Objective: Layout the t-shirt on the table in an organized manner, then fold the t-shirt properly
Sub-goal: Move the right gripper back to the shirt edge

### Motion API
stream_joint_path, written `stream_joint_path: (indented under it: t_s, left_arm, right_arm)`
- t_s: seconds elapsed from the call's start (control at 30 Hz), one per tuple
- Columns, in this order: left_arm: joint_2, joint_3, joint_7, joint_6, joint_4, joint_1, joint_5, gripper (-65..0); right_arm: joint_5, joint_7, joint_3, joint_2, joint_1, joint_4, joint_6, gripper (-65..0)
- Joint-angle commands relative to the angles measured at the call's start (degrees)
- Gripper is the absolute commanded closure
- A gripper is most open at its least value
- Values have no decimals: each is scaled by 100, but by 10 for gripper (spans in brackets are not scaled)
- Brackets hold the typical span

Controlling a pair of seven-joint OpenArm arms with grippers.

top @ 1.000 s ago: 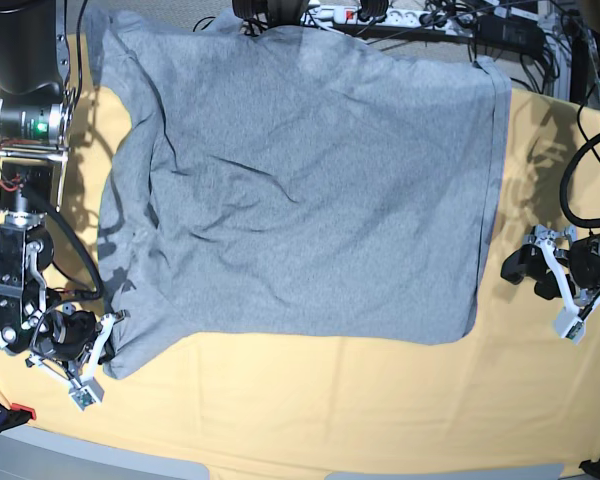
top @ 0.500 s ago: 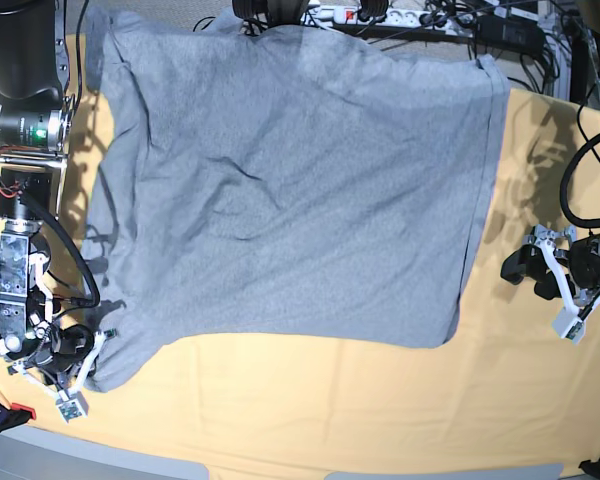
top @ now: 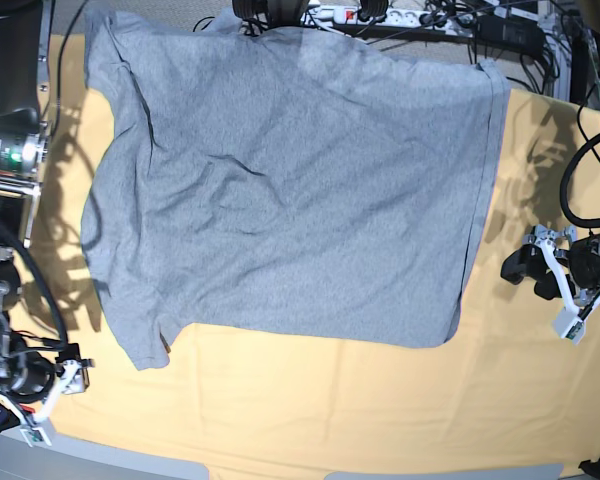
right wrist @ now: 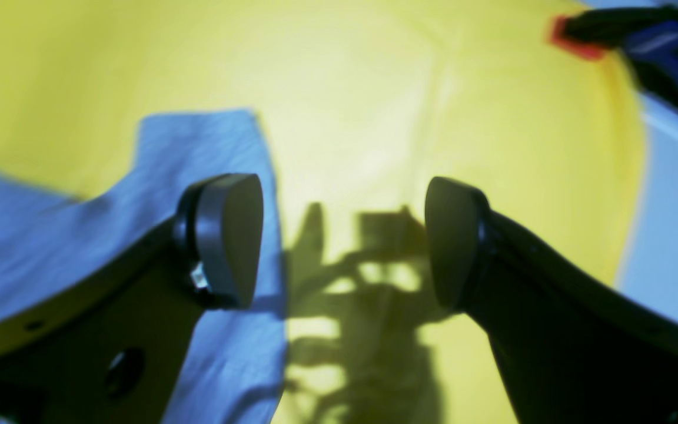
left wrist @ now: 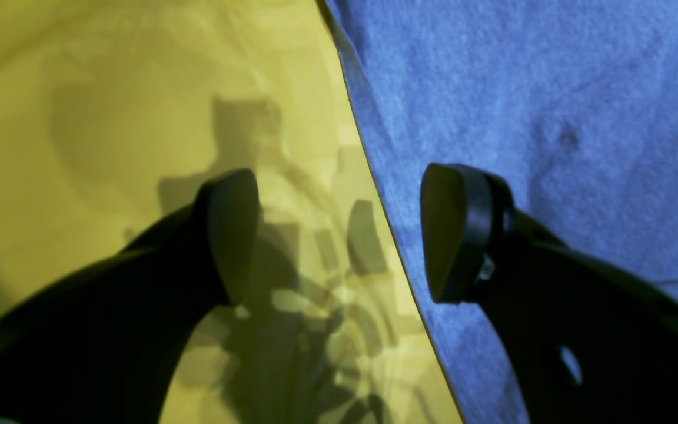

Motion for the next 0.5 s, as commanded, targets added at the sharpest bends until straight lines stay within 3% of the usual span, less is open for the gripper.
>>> stream_joint_path:
  t_s: [0.0,0.13,0.3,0.47]
  left_arm:
    - [-127,-76,-96,2,68,-129,0,-433]
    - [-127,-76,-153,2,68,-129,120,-433]
    - [-127,-76,-155,0,68,-129,101,-433]
    - [-127,-76,-168,0,68,-129,83,-432]
  right_arm:
    - [358,-90,37,157,162,133,81,-445]
    - [1860,-839,74,479,63,144,455,-443]
    - [3469,-1722,732,538,-313,260,1158,-380]
    - [4546,-1722,1779,538,-951,640,1427,-373]
